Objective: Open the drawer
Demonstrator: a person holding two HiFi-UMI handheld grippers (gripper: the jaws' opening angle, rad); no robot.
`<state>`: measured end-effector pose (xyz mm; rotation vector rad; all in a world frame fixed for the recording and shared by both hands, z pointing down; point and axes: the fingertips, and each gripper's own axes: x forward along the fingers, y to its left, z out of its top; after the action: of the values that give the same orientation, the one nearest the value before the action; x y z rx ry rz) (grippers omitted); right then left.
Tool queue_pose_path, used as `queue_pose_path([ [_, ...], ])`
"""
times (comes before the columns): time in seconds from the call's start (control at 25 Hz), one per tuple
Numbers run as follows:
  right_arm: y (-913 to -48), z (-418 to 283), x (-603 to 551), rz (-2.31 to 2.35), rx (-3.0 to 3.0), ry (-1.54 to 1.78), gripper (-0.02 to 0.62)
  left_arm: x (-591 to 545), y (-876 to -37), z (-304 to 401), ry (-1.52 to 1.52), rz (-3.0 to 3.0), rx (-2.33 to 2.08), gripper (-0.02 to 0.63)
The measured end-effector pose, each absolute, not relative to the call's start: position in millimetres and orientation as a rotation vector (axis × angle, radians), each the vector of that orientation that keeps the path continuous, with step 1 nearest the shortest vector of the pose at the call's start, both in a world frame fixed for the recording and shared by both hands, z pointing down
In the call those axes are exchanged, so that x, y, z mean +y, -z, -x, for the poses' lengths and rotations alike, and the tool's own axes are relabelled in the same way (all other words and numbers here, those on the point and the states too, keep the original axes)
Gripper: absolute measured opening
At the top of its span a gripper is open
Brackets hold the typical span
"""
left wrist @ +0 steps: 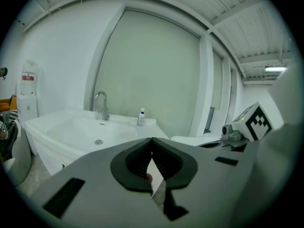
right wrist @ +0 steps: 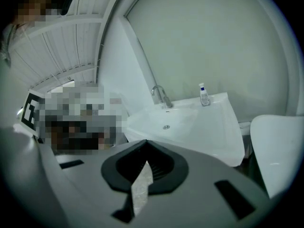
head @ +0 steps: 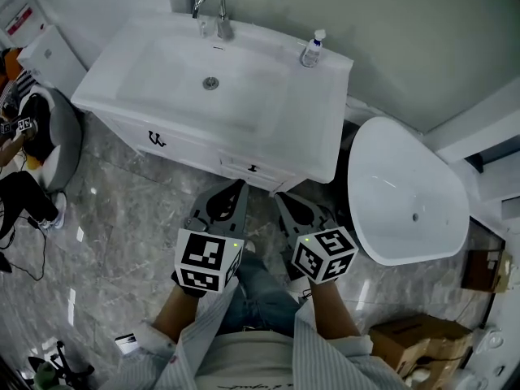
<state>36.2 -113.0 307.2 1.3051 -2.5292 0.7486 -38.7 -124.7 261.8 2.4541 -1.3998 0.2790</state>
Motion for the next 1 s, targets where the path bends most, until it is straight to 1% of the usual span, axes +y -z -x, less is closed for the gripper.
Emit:
queue_pose_path([
  [0.24,-318,-35,-117,-1.341,-2.507,-0.777,0.005,-130,-284,36,-0.325,-2.441,-1.352,0.017],
  [0.48,-349,-31,-115,-1.341,-2.464,-0.831,0.005,-134,-312,35,-0.386,-2.445,-1.318,0.017],
  [1.0,-414,-41,-126,-1.449,-2.4,-0.936,0.005,-145,-403,30,-0.462,-2.396,-1.255,0.017],
])
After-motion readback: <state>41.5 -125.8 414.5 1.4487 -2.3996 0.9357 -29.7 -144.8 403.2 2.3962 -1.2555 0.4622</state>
